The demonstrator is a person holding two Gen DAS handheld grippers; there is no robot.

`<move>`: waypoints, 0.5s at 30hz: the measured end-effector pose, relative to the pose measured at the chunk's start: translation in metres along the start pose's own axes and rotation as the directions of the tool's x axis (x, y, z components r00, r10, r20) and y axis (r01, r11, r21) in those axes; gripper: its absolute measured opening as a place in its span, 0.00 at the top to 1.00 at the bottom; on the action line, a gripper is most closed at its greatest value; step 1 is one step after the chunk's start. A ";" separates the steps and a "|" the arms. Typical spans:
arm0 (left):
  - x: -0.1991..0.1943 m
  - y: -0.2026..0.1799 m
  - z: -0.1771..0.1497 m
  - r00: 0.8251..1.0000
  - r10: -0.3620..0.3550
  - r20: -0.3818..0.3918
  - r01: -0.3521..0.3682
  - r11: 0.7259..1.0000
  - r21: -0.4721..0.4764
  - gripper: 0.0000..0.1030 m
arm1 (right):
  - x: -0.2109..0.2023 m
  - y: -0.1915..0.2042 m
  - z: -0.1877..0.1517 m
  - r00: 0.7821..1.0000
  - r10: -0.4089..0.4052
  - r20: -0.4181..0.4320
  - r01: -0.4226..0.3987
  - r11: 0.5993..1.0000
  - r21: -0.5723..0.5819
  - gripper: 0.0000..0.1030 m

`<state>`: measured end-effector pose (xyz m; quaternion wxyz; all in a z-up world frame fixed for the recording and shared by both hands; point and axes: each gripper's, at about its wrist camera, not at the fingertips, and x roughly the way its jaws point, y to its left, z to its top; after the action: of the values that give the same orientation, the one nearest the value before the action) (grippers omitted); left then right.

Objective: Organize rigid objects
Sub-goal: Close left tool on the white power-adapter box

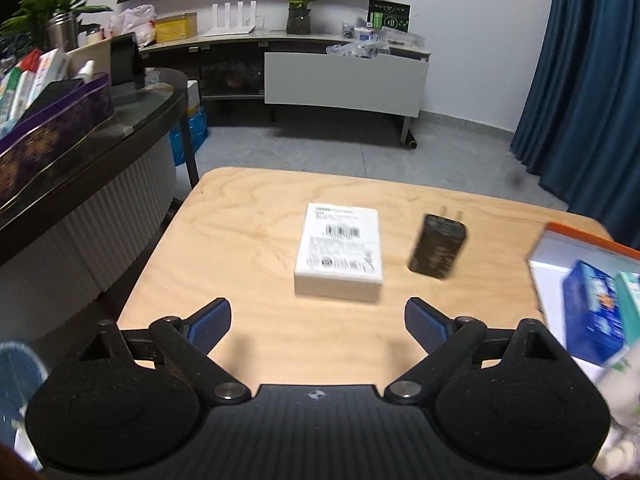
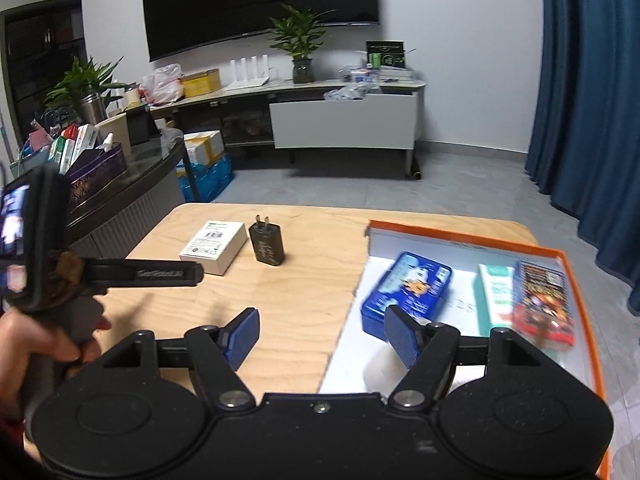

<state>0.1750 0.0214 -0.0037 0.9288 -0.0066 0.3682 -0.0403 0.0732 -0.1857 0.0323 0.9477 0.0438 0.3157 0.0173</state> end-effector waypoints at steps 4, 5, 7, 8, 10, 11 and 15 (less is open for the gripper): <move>0.023 0.000 0.012 1.000 -0.007 0.001 0.007 1.000 0.019 0.06 | 0.019 0.004 0.008 1.000 0.011 -0.016 -0.011 1.000 -0.003 0.20; 0.028 -0.001 0.013 1.000 -0.002 -0.001 0.002 1.000 0.025 0.06 | 0.024 0.005 0.009 1.000 0.013 -0.019 -0.014 1.000 -0.004 0.20; 0.039 -0.003 0.017 1.000 0.003 -0.008 -0.002 1.000 0.029 0.06 | 0.032 0.007 0.012 0.999 0.016 -0.027 -0.016 1.000 -0.004 0.20; 0.044 -0.003 0.018 1.000 0.002 -0.018 -0.001 0.999 0.032 0.08 | 0.036 0.008 0.013 0.999 0.018 -0.030 -0.019 1.000 -0.004 0.20; 0.052 -0.002 0.016 1.000 0.008 -0.024 -0.007 0.999 0.042 0.15 | 0.044 0.009 0.016 0.999 0.026 -0.038 -0.027 1.000 -0.001 0.20; 0.053 -0.002 0.016 1.000 0.016 -0.011 -0.015 0.998 0.054 0.17 | 0.048 0.010 0.018 0.999 0.030 -0.045 -0.030 1.000 0.002 0.20; 0.046 0.004 0.016 1.000 0.001 0.027 -0.003 0.998 0.060 0.42 | 0.070 0.016 0.026 0.997 0.053 -0.064 -0.052 0.999 0.016 0.20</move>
<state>0.2200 0.0212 -0.0237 0.9335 0.0211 0.3544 -0.0502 0.1441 -0.1676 0.0127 0.9360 0.0585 0.3447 0.0412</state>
